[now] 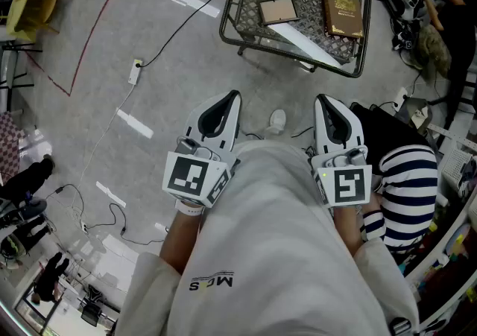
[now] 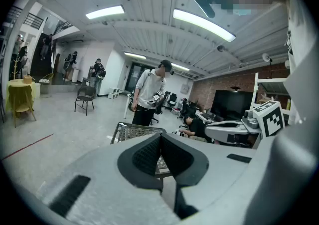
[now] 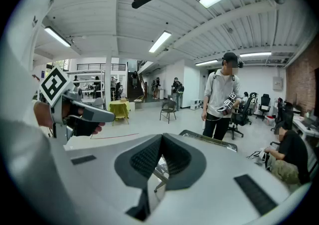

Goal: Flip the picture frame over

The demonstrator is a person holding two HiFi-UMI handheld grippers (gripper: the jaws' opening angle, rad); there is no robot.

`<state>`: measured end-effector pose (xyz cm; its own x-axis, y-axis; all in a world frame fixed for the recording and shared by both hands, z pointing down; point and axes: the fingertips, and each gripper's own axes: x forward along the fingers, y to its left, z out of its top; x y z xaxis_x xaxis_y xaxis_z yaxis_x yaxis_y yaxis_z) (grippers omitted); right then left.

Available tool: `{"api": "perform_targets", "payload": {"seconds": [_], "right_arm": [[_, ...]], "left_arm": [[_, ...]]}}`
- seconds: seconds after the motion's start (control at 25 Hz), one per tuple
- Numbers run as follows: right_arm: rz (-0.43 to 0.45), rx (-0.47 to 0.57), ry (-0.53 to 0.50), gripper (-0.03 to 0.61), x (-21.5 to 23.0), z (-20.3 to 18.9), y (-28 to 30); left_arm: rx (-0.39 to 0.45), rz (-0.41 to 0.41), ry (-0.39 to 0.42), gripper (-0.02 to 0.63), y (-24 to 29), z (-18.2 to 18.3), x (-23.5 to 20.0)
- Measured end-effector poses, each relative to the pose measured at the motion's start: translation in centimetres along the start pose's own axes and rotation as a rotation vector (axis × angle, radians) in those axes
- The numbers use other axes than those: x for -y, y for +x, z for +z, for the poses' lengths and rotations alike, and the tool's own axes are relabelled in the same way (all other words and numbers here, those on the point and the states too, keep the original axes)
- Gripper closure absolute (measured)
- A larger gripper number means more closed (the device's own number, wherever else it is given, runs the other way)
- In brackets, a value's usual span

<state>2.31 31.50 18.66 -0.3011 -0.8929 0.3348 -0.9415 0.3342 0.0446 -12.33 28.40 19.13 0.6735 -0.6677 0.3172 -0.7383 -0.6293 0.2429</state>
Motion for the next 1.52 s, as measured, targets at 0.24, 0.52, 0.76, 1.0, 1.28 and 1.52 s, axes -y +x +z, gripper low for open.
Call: {"api": "perform_targets", "payload": {"seconds": [0.24,0.52,0.76,1.0,1.28,1.52], "right_arm": [[0.030,0.016,0.010,0.561,3.4,-0.7,-1.7],[0.043,0.087,0.084,0.560,7.2,-1.0,-3.3],[0.077,0.068,0.108,0.560,8.7,-4.0,-5.5],[0.069,0.044,0.133,0.560,10.7,-5.5,-6.4],[0.105,0.007,0.080,0.558,11.6,-4.3,-1.6],[0.097,-0.014,0.036,0.558,12.3,-1.1,5.8]], "left_arm": [[-0.022,0.011,0.033,0.589,1.7,-0.2,4.7],[-0.025,0.043,0.058,0.589,3.1,0.2,8.2],[-0.079,0.065,0.022,0.589,2.5,-2.9,10.8],[-0.098,0.074,0.056,0.589,3.8,-2.5,10.7],[-0.078,0.086,0.012,0.589,6.9,-1.2,7.4],[-0.049,0.030,-0.040,0.589,12.1,1.3,2.3]]}}
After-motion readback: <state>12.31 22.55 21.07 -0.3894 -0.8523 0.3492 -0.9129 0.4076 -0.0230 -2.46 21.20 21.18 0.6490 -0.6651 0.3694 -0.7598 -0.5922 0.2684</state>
